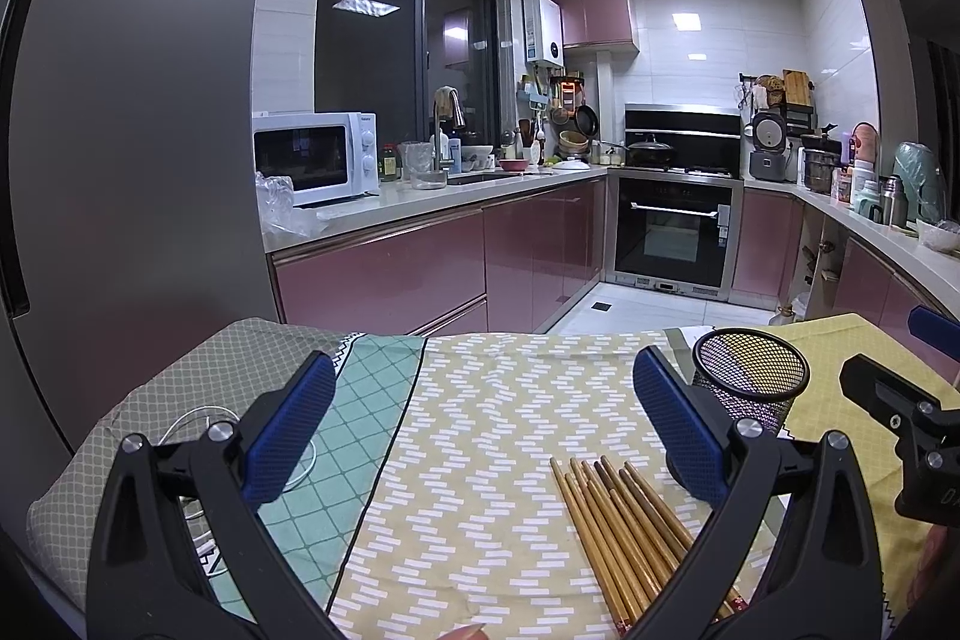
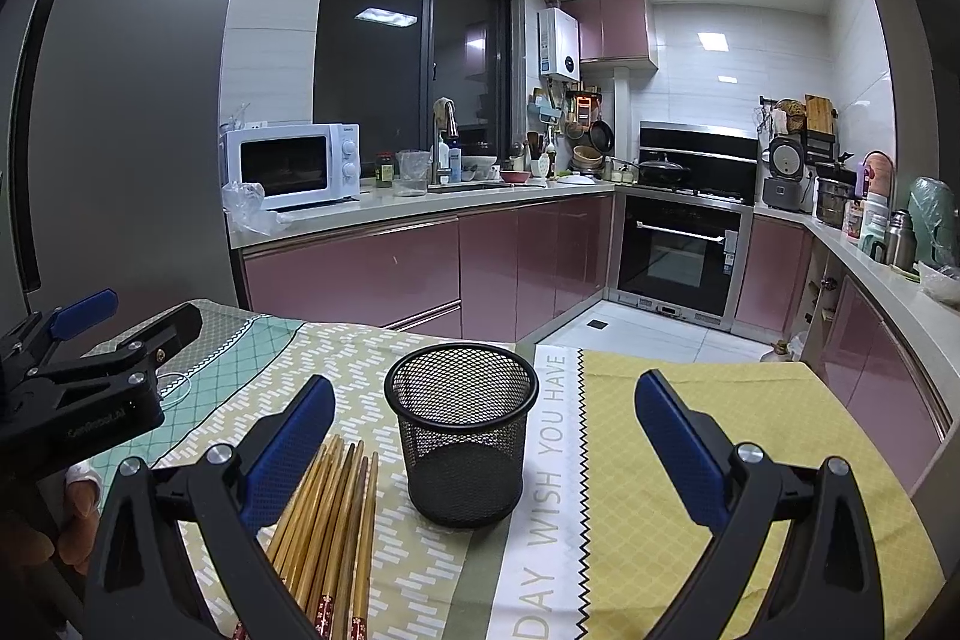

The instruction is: Organize utensils

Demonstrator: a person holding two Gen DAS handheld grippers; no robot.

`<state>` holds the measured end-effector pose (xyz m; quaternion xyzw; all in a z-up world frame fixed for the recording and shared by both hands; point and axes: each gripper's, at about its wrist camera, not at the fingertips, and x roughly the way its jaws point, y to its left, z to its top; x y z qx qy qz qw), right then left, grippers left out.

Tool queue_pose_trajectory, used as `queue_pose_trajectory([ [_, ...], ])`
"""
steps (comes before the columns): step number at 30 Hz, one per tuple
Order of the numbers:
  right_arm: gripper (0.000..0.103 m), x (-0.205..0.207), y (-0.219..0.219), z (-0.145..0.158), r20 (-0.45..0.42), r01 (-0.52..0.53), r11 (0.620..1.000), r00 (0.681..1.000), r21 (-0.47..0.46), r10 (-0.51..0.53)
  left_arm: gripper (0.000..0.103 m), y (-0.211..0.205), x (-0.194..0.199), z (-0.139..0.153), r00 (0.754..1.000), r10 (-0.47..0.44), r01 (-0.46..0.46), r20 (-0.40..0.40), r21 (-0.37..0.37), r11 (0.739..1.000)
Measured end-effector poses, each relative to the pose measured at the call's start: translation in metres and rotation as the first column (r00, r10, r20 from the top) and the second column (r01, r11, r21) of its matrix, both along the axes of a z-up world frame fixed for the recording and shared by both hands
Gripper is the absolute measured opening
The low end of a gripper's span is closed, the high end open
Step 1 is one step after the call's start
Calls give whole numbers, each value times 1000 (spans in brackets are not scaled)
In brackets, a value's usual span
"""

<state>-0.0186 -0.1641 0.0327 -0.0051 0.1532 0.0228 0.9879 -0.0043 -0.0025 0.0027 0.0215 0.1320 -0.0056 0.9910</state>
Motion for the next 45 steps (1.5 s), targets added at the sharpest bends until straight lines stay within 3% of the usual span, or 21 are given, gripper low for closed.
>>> queue_pose_trajectory([
  [18, 97, 4, -2, -10, -96, -93, 996, 991, 12, 93, 98, -1, 2, 1, 999, 0, 0, -39, 9, 1000],
  [24, 93, 11, 3, -25, -217, -174, 985, 961, 12, 173, 98, -2, 5, -2, 996, -19, 21, -90, 27, 999],
  [29, 79, 17, 18, -42, -332, -249, 968, 913, 3, 236, 96, -2, 12, -13, 982, -66, 72, -177, 27, 997],
  [34, 66, 24, 34, -59, -421, -286, 958, 870, -7, 257, 84, -2, 22, -31, 951, -114, 128, -288, 31, 991],
  [37, 55, 29, 39, -67, -464, -298, 955, 846, 0, 264, 74, -3, 29, -48, 914, -156, 176, -376, 19, 984],
  [41, 38, 35, 41, -78, -514, -307, 952, 815, 9, 268, 69, -7, 36, -64, 867, -209, 233, -452, -2, 972],
  [45, 32, 40, 39, -82, -550, -303, 953, 793, 17, 262, 63, -12, 41, -79, 821, -261, 283, -508, -34, 958],
])
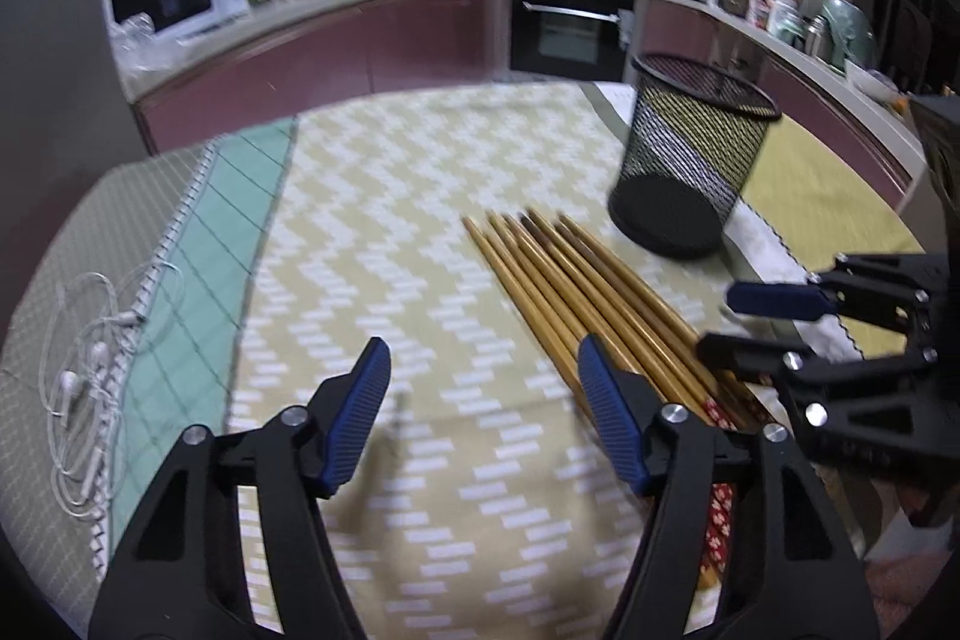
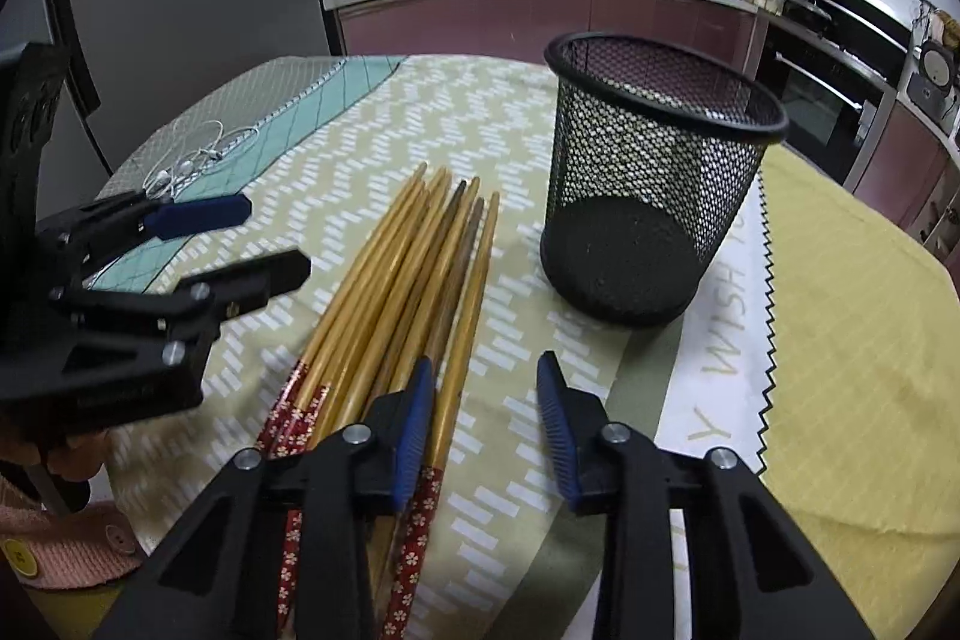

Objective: Organize utensils
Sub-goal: 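Grasp a wooden chopstick with the right tool while the left tool reaches the pile, then lift the chopstick upright with the right tool while the left tool grasps another chopstick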

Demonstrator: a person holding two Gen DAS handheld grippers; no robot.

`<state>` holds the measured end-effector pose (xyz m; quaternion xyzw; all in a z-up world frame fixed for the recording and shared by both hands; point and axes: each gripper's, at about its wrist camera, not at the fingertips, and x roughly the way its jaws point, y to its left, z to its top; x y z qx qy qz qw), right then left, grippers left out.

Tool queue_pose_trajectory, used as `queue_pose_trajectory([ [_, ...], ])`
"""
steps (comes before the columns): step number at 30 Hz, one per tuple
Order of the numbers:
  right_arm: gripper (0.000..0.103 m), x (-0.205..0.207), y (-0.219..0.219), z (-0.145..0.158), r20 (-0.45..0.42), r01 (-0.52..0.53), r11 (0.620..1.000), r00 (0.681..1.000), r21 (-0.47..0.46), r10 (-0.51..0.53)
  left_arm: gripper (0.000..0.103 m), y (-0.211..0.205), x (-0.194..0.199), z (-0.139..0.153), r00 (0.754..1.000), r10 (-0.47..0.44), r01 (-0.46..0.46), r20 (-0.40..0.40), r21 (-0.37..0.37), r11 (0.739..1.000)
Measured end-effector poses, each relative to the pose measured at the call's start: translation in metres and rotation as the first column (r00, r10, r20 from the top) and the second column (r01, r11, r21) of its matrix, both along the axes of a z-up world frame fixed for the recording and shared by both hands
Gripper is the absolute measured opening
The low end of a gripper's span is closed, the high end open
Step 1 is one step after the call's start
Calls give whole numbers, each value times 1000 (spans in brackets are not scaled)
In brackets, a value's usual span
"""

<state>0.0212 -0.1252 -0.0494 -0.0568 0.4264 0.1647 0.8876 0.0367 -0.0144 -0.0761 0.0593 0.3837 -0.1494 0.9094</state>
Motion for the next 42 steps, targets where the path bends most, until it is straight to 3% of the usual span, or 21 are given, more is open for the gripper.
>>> queue_pose_trajectory([
  [4, 29, 4, -4, -2, -32, -4, 1000, 999, 12, 5, 60, -8, 7, -11, 999, -31, 32, -31, 20, 999],
  [10, 29, 24, 8, -5, -64, -26, 998, 998, -59, 22, 57, -17, 16, -15, 996, -50, 52, -78, 27, 998],
  [17, 11, 35, 1, -4, -103, -24, 1000, 994, -20, 22, 47, -13, 29, -19, 991, -52, 56, -121, 28, 998],
  [20, 9, 35, -2, -3, -111, -23, 1000, 994, -3, 23, 44, -14, 36, -20, 990, -56, 60, -128, 29, 998],
  [23, 6, 37, -4, -2, -113, -26, 999, 993, 21, 28, 29, -12, 41, -19, 990, -47, 50, -129, 18, 999],
  [24, 6, 37, -6, -1, -112, -26, 999, 993, 38, 30, 19, -11, 42, -19, 990, -45, 46, -134, 5, 999],
  [25, 6, 36, -7, -1, -109, -27, 998, 994, 51, 32, 16, -9, 44, -18, 990, -40, 39, -138, -11, 999],
  [34, 6, 18, -22, 30, -14, -65, 981, 998, 182, 69, 8, 0, 33, -7, 993, -35, 25, -111, -86, 996],
  [42, 6, -2, -52, 73, 129, -95, 950, 990, 298, 58, 7, 9, 22, 33, 995, -88, 79, -46, -170, 982],
])
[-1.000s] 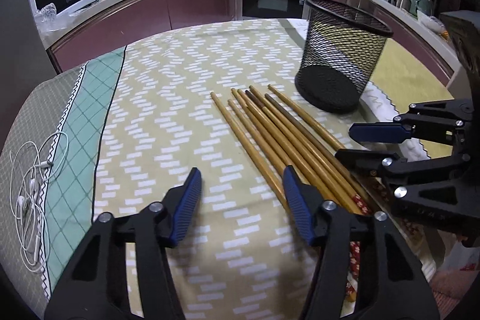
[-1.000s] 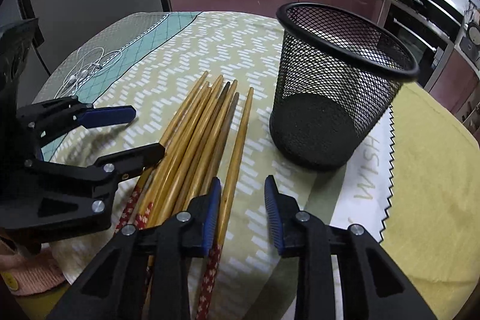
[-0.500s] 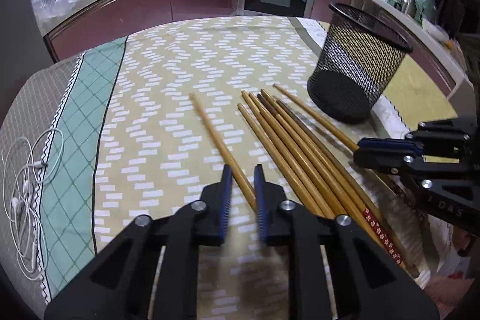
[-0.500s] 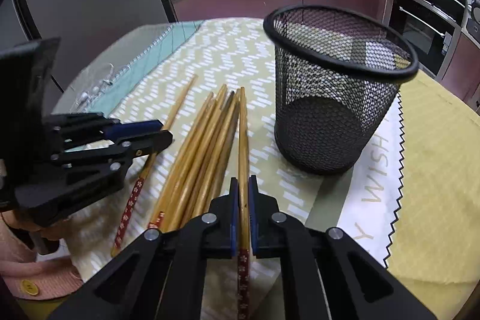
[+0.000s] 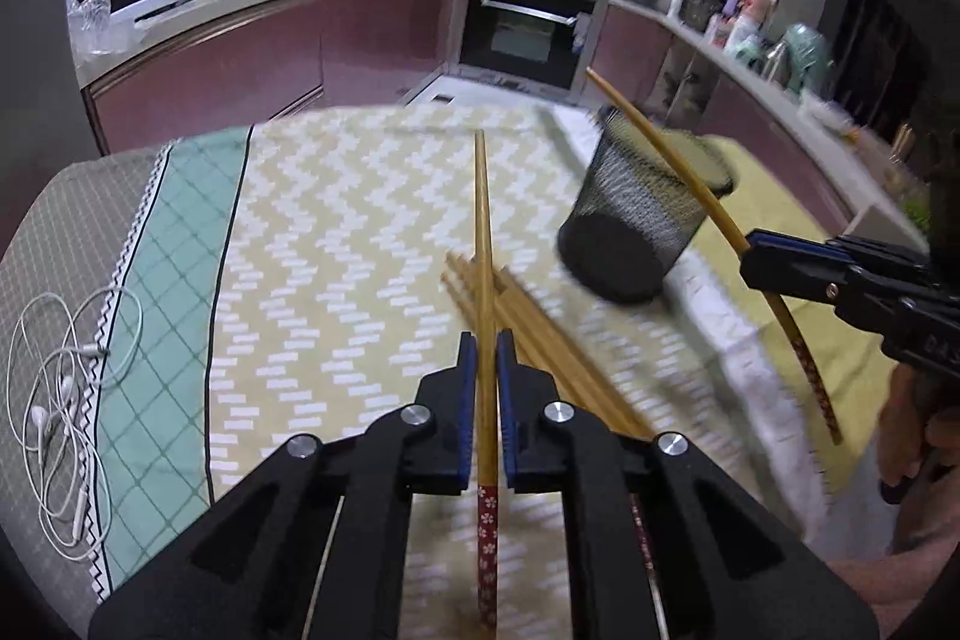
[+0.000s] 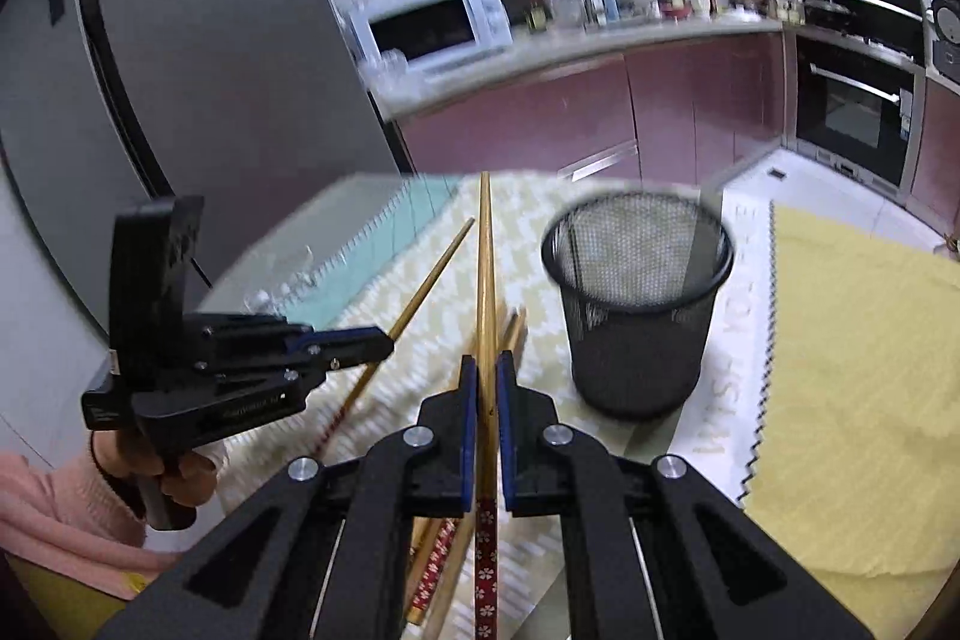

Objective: Organize utensils
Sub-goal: 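Lift the chopstick upright with the right tool while the left tool grasps another chopstick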

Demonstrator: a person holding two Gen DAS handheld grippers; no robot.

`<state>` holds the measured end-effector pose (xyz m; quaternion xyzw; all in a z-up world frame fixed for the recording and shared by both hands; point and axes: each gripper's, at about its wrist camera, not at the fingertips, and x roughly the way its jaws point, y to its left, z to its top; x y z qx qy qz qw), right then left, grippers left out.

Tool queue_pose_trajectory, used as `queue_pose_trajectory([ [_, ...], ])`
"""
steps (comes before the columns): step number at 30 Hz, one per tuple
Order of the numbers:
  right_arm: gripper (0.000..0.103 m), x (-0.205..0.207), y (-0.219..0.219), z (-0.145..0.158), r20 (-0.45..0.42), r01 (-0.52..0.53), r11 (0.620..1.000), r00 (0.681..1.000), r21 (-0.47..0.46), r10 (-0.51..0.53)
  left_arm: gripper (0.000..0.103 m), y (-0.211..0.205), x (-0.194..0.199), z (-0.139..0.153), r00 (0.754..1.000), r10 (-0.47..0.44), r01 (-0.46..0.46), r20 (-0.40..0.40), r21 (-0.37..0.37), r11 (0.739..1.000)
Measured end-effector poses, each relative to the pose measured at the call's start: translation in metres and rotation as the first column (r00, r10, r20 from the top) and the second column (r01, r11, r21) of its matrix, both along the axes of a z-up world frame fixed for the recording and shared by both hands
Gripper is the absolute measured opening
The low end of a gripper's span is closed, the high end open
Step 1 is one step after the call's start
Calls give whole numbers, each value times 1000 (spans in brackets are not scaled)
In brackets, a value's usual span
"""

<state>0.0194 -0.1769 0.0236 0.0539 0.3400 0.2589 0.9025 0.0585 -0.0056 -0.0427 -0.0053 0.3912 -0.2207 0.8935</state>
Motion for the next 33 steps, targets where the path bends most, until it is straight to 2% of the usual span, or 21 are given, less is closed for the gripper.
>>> queue_pose_trajectory([
  [4, 6, -3, -12, 20, 59, -8, 998, 998, 68, 4, 7, 4, -8, 32, 998, -35, 39, 50, -92, 995],
  [9, 6, -2, -18, 27, 99, -15, 996, 995, 92, 6, 7, 0, -19, 68, 990, -61, 80, 125, -152, 985],
  [14, 6, 1, -21, 25, 104, -11, 993, 995, 114, -1, 6, -9, -26, 91, 984, -80, 108, 158, -180, 978],
  [21, 6, 12, -26, 37, 179, 24, 991, 983, 131, -47, 6, -18, -23, 116, 977, -104, 144, 185, -220, 965],
  [26, 6, 36, -33, 52, 246, 81, 986, 962, 148, -116, 5, -26, -12, 143, 968, -115, 167, 223, -230, 959],
  [27, 6, 41, -34, 54, 256, 91, 984, 958, 151, -128, 1, -29, -9, 149, 966, -116, 170, 231, -231, 958],
  [29, 6, 53, -35, 57, 277, 109, 982, 949, 155, -149, 1, -34, -3, 158, 962, -117, 176, 246, -232, 957],
  [33, 6, 80, -35, 53, 272, 127, 978, 947, 166, -170, 1, -47, 11, 168, 954, -123, 193, 272, -247, 950],
])
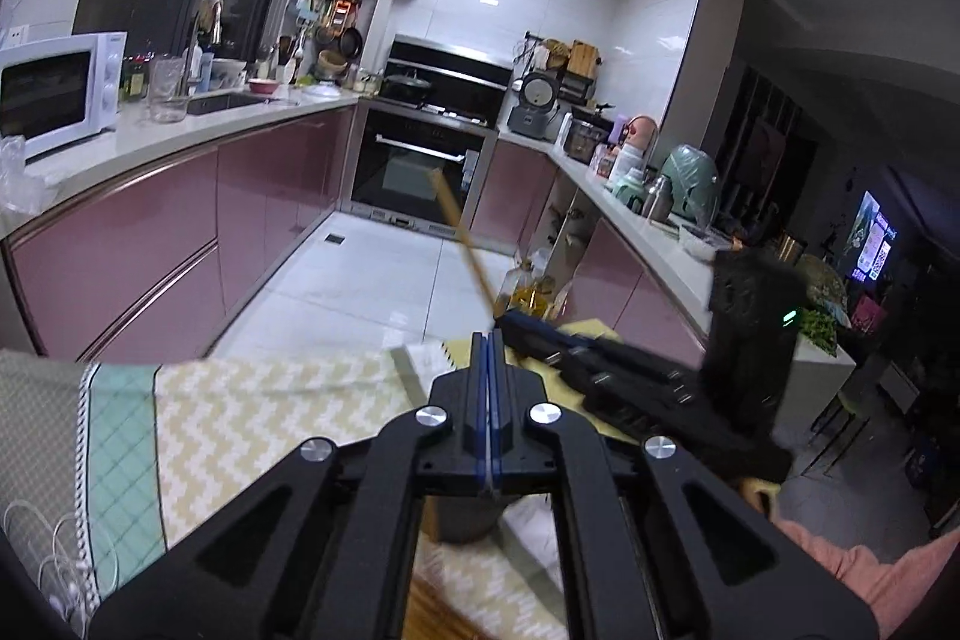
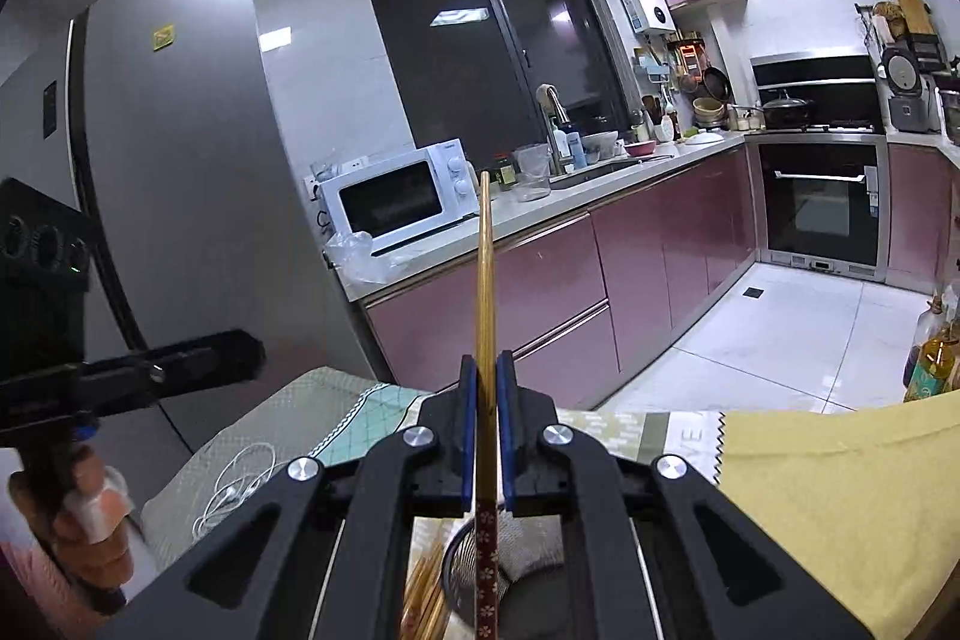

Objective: Organize utensils
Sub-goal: 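Lift the chopstick upright with the right tool while the left tool grasps another chopstick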

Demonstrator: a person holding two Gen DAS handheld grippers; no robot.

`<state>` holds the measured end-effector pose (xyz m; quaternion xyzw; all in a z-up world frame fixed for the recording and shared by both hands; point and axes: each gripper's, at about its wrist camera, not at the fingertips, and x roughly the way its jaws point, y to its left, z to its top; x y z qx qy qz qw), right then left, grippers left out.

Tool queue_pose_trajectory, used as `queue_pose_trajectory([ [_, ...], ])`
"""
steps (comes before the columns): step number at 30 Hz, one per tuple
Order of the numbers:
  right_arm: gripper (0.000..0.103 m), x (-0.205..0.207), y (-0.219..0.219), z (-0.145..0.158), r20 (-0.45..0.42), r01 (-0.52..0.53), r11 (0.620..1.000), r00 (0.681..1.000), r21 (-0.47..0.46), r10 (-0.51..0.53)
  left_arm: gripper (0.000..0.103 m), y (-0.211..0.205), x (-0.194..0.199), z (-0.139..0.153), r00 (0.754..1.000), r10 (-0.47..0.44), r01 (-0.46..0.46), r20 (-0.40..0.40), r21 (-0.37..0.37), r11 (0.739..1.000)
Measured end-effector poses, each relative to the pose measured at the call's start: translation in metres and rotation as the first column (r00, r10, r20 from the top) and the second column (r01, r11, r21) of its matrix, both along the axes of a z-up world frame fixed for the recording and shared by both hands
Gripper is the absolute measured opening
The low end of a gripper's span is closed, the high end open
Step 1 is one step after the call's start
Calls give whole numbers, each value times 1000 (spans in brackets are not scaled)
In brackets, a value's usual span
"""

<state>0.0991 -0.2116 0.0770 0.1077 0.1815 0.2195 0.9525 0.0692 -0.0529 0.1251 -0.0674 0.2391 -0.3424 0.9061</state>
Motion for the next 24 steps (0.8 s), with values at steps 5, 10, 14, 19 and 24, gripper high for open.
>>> queue_pose_trajectory([
  [5, 6, 18, -6, -16, -67, -8, 999, 998, 43, 11, 1, -13, 16, -24, 1000, 12, -11, -18, 44, 999],
  [10, 6, 17, -9, -26, -103, -14, 1000, 995, 19, 16, 1, -7, 30, -72, 994, 49, -35, -97, 139, 990],
  [14, 6, 13, -14, -23, -92, 2, 1000, 996, 29, 1, 7, 10, 37, -111, 984, 128, -94, -125, 244, 965],
  [19, 6, 13, -12, -21, -80, -3, 1000, 997, 22, 5, 13, 31, 48, -153, 970, 198, -131, -138, 387, 913],
  [24, 6, 13, -9, -17, -63, -5, 1000, 998, 16, 6, 19, 36, 56, -190, 961, 225, -122, -161, 482, 868],
])
